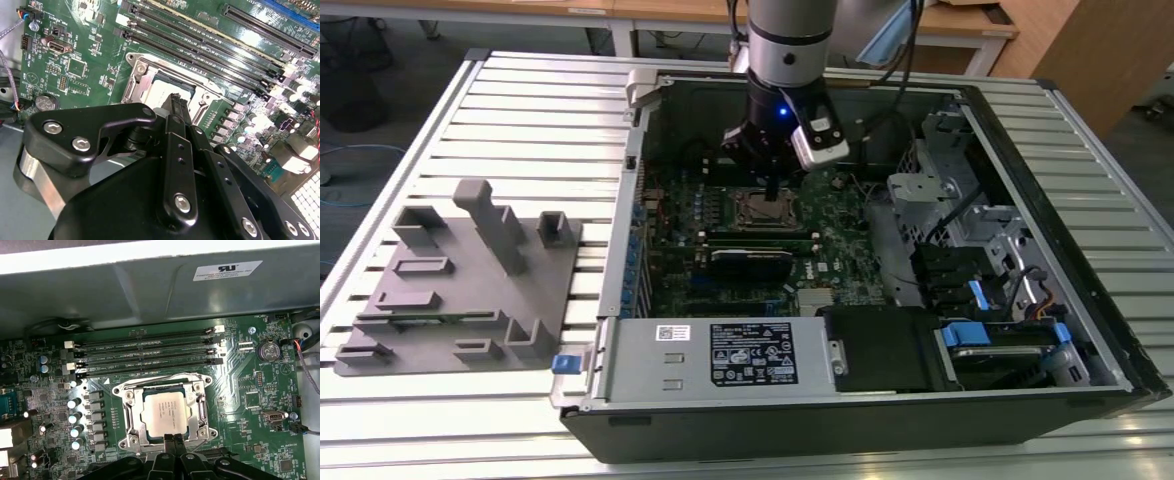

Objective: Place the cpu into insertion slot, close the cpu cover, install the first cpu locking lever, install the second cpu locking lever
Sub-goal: 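Install the second cpu locking lever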

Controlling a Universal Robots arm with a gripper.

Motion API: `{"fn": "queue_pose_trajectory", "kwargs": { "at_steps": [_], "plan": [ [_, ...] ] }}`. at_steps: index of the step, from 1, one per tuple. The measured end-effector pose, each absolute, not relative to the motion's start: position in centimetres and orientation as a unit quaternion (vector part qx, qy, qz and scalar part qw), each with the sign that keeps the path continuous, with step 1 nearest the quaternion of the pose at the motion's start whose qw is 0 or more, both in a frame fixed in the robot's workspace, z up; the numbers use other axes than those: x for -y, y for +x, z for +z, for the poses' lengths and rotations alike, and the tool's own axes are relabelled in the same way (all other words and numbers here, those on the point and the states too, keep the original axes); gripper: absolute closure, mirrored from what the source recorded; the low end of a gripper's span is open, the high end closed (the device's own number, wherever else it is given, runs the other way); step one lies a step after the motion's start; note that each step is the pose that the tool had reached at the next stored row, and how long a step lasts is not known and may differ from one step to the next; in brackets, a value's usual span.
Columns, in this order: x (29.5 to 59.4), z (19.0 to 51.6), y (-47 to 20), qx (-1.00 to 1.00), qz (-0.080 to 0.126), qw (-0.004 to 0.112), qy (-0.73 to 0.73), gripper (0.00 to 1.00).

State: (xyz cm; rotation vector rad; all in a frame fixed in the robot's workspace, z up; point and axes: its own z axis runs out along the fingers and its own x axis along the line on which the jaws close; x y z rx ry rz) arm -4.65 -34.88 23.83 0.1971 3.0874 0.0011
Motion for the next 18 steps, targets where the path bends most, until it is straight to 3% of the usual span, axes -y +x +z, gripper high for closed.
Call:
{"fn": "queue_pose_trajectory", "kwargs": {
  "at_steps": [18],
  "plan": [
    [35.05, 24.08, -4.64, -0.998, 0.000, 0.024, 0.064, 0.89]
  ]
}}
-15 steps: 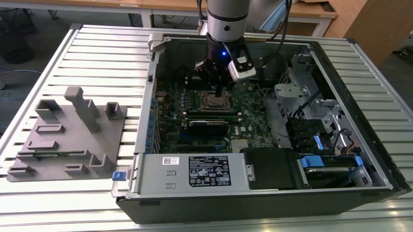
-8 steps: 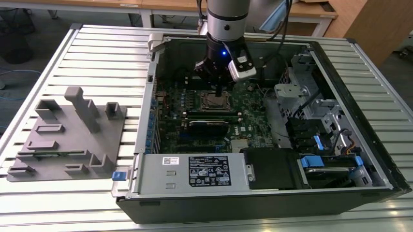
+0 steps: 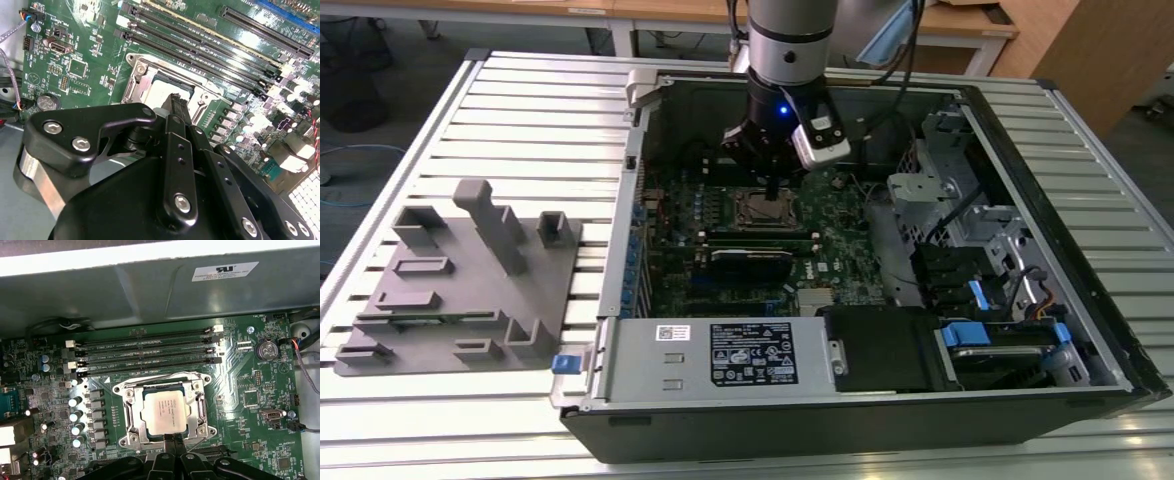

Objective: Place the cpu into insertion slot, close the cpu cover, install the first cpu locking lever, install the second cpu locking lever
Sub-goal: 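Install the second cpu locking lever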

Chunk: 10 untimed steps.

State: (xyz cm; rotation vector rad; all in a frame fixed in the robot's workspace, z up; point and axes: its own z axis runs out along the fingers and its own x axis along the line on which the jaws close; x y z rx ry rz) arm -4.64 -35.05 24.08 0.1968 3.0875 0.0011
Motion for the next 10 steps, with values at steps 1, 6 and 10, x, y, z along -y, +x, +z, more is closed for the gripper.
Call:
{"fn": "queue_pose_trajectory", "kwargs": {
  "at_steps": [1, 6, 10],
  "plan": [
    [35.1, 24.1, -4.6, -0.998, 0.000, 0.024, 0.064, 0.89],
    [35.7, 24.1, -4.6, -0.998, 0.000, 0.024, 0.064, 0.89],
    [36.1, 24.1, -4.6, -0.998, 0.000, 0.024, 0.064, 0.89]
  ]
}}
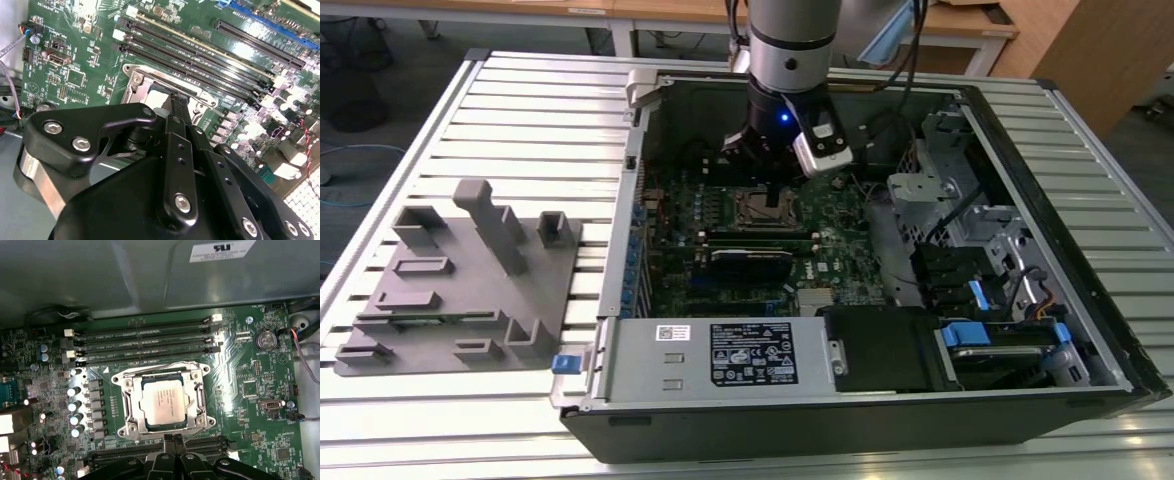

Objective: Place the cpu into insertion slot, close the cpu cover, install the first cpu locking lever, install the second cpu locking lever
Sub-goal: 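Install the second cpu locking lever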

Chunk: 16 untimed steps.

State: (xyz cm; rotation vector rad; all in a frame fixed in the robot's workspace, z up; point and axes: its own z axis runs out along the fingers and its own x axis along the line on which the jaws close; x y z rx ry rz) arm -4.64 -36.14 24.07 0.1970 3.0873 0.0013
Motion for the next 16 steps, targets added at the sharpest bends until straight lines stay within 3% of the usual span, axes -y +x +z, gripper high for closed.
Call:
{"fn": "queue_pose_trajectory", "kwargs": {
  "at_steps": [16],
  "plan": [
    [36.60, 24.05, -4.81, -0.998, 0.000, 0.024, 0.064, 0.89]
  ]
}}
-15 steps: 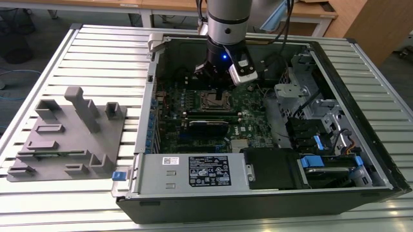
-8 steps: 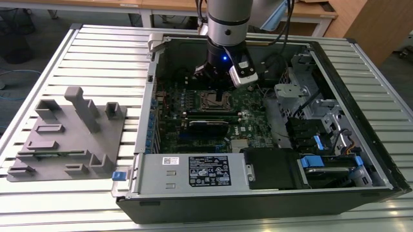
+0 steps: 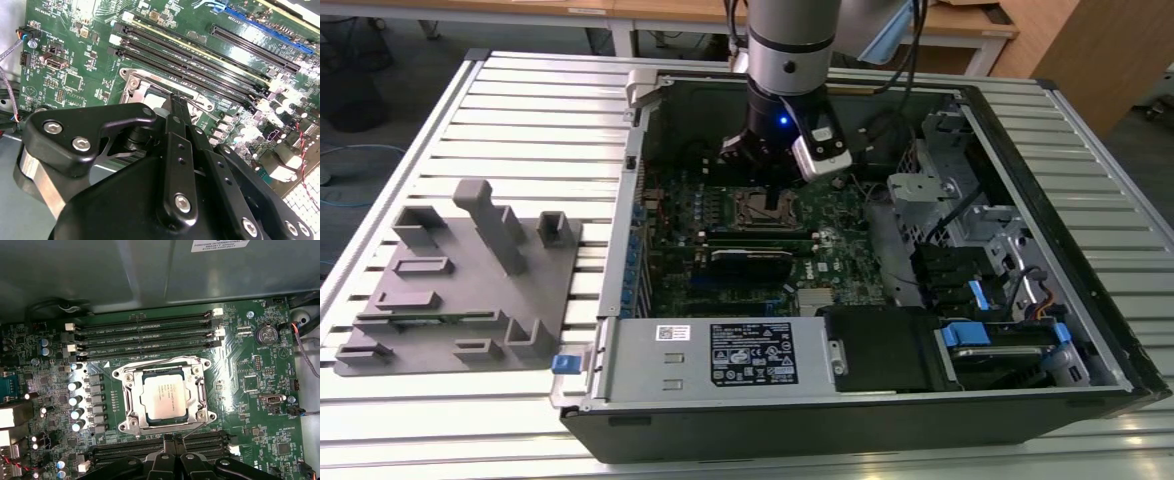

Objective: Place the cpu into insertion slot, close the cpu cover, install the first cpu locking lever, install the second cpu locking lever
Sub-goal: 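Install the second cpu locking lever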

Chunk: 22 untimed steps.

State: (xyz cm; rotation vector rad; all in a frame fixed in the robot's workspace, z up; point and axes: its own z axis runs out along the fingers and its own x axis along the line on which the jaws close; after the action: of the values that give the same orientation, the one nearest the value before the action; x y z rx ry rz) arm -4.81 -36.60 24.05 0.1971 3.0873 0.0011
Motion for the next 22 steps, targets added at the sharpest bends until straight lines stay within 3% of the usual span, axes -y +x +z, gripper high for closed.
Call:
{"fn": "queue_pose_trajectory", "kwargs": {
  "at_steps": [22],
  "plan": [
    [36.76, 23.95, -5.29, -0.998, 0.000, 0.024, 0.064, 0.89]
  ]
}}
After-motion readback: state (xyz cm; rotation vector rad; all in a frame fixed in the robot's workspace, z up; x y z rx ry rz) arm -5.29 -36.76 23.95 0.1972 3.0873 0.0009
